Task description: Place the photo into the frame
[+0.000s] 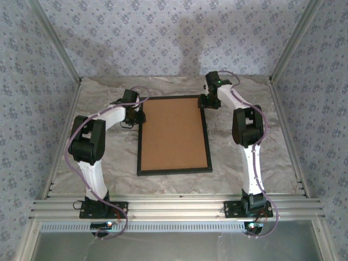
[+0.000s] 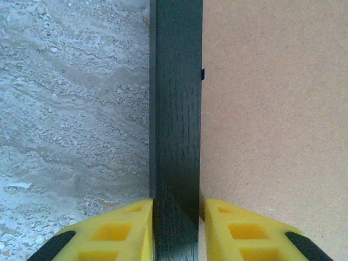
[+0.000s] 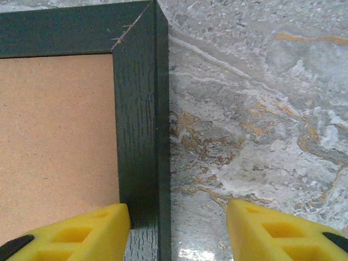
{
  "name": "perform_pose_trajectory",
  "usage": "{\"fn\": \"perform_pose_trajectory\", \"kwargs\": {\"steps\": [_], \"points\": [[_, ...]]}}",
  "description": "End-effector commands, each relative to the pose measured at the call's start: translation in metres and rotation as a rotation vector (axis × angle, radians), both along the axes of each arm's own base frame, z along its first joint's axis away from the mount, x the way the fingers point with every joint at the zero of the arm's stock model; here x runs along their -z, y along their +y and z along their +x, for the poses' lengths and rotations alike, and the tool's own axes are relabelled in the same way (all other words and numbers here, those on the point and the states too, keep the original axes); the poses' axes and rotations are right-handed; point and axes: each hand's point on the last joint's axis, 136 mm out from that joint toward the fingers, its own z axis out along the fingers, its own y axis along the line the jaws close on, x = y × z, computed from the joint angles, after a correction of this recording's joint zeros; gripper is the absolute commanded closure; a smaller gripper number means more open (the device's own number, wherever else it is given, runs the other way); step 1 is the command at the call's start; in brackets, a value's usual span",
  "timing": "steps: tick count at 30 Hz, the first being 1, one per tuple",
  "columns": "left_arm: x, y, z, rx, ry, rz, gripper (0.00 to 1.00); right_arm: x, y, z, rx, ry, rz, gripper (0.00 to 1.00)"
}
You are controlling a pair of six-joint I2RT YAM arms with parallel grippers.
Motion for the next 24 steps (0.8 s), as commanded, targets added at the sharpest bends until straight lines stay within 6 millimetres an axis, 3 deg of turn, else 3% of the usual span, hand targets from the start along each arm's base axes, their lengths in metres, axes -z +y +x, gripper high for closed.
{"fn": "perform_pose_trajectory", "kwargs": {"steps": [1,5,16,24], "points": [[0.023,-0.014,-0.019,0.049,0.092,-0.016,0.72,0.024,0.001,-0.009,-0.019,0.069,-0.022,0.48],[0.026,-0.017,-0.02,0.057,0.099,-0.023,0.72,0.038,0.005,-0.019,-0.027,0.118,-0.036,0.48],[0.027,-0.033,-0.022,0.084,0.101,-0.037,0.72,0.076,0.032,-0.067,-0.074,0.301,-0.122,0.47],[0.028,-0.036,-0.025,0.085,0.106,-0.046,0.72,0.083,0.036,-0.071,-0.056,0.314,-0.093,0.47]]}}
